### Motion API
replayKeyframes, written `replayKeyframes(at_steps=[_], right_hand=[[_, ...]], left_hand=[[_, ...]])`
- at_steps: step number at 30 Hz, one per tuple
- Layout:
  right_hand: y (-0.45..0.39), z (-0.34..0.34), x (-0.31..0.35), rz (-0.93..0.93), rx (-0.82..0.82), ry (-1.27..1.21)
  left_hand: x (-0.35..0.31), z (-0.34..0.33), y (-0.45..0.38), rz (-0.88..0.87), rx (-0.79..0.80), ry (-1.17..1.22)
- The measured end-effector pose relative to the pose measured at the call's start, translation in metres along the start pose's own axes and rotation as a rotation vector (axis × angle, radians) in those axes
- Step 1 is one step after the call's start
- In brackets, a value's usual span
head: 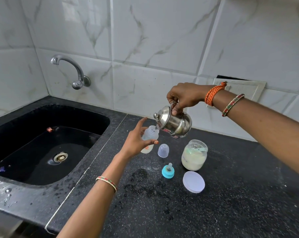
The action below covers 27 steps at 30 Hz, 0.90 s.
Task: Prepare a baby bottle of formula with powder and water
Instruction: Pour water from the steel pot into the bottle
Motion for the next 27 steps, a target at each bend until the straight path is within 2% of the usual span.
replayKeyframes(at_steps=[10, 27], right_hand=[[0.0002, 0.0023, 0.0071, 0.025, 0.007, 0.067], [0.0013, 0.0078, 0.0093, 0.016, -0.041, 0.026]], left_hand=[[-0.0035, 0.0009, 0.0030, -0.006, 0.011, 0.002], [-0.0046, -0.0065, -0.0030, -0.003, 0.037, 0.054]])
Point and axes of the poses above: each hand's wrist, its own y-axis away from the middle knuckle, its own z-axis out of the back of the hand, x = y × z, the point moved 4 cm from there along -y, towards the middle knuckle, and after that the axes turned 5 degrees about y, right-handed, at the moved point
